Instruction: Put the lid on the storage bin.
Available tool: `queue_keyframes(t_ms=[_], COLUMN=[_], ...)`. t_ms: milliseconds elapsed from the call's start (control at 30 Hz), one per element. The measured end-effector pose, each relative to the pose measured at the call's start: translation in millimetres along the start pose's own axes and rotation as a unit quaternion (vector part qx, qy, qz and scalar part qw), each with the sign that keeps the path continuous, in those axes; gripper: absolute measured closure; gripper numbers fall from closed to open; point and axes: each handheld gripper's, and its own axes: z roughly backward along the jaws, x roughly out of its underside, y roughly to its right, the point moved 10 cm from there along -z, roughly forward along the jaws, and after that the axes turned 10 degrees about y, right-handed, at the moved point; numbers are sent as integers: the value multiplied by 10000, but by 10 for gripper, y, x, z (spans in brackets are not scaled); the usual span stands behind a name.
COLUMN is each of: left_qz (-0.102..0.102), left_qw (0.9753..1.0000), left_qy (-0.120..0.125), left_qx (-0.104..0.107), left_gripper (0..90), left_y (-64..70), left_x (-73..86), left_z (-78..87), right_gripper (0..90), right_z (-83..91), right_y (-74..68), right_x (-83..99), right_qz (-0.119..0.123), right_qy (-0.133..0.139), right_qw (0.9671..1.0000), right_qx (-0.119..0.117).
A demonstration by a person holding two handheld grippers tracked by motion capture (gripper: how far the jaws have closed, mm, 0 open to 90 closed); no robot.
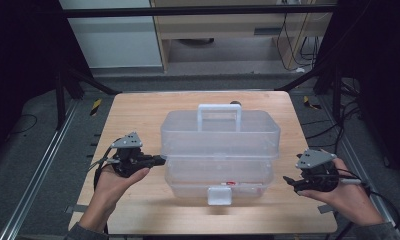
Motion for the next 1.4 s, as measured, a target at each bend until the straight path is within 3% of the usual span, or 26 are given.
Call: queue_keyframes(t_ms=[467,1000,1100,1400], left_qz=[-71,-152,-97,-76], left_qw=[9998,9996,9997,9996], left_qy=[-158,-256,-214,-256], left_qx=[34,28,117,120], left_gripper=[899,899,899,899], left_y=[38,69,98,112], left_x=[219,292,321,390], left_z=[-12,-4,-6,-10], right_gripper=[209,214,213,213], right_z=[-71,-52,-47,-75], right_y=[49,149,159,139], right_x=[59,144,153,183], right_qz=[-138,-260,-276,-285], right_qy=[-83,-175,-186,-218], right_qw=[9997,9988,9987,9986], right_qx=[174,364,388,400])
